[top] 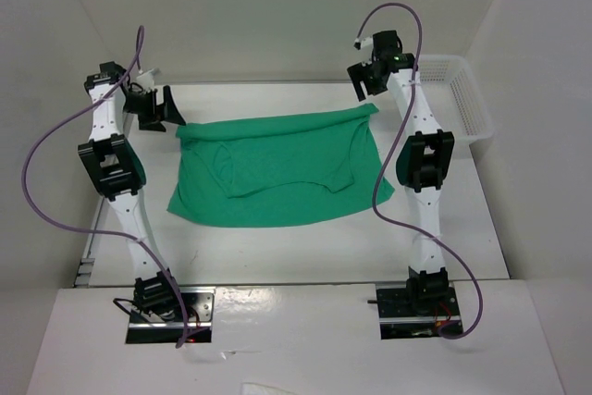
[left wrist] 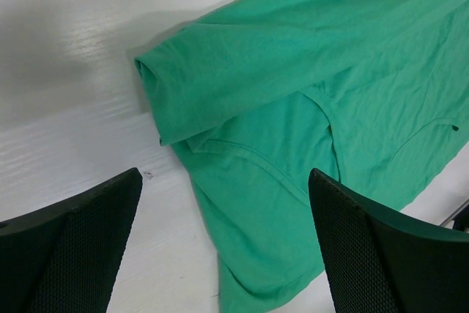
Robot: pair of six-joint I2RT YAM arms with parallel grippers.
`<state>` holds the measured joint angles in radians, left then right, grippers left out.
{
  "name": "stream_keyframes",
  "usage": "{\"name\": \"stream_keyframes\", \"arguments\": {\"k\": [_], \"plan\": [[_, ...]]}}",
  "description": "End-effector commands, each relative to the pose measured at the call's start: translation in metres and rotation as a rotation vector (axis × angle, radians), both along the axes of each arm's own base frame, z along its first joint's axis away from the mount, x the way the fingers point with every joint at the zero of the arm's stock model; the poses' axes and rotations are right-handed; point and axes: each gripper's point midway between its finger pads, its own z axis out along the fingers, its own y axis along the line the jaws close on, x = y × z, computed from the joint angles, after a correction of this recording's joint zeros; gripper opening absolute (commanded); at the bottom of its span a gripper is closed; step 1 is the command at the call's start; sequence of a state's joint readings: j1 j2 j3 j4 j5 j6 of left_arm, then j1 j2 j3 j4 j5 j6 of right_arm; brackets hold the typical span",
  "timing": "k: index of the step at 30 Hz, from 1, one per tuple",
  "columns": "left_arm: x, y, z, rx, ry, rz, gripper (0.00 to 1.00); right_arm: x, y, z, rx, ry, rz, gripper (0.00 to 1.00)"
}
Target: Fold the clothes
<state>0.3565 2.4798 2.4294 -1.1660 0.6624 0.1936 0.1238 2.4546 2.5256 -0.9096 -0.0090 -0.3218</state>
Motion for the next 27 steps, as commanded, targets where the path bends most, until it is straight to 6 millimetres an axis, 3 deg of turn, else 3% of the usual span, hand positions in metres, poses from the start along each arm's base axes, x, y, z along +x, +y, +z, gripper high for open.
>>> {"name": "stream_keyframes", "arguments": {"k": [1,8,14,18,24,27], "plan": [[-0.001,-0.002,-0.007,-0.028,0.037,0.024,1.00,-0.010,0.002,0.007,0.032,0.022,0.009,0.82],[0.008,-0.006,-0.029,-0.019,0.074,0.029,0.98,-0.009,0.006,0.008,0.047,0.021,0.022,0.82],[0.013,-0.009,-0.047,-0.025,0.093,0.020,0.87,-0.010,0.005,0.005,0.040,0.029,0.029,0.82],[0.017,-0.011,-0.045,-0.040,0.077,0.014,0.61,-0.011,0.003,0.001,0.026,0.037,0.029,0.82],[0.015,-0.013,-0.049,-0.050,0.086,0.005,0.44,-0.009,0.002,0.002,0.020,0.027,0.024,0.82],[0.013,-0.013,-0.044,-0.046,0.080,-0.002,0.30,-0.009,0.000,0.002,0.014,0.027,0.018,0.82]]}}
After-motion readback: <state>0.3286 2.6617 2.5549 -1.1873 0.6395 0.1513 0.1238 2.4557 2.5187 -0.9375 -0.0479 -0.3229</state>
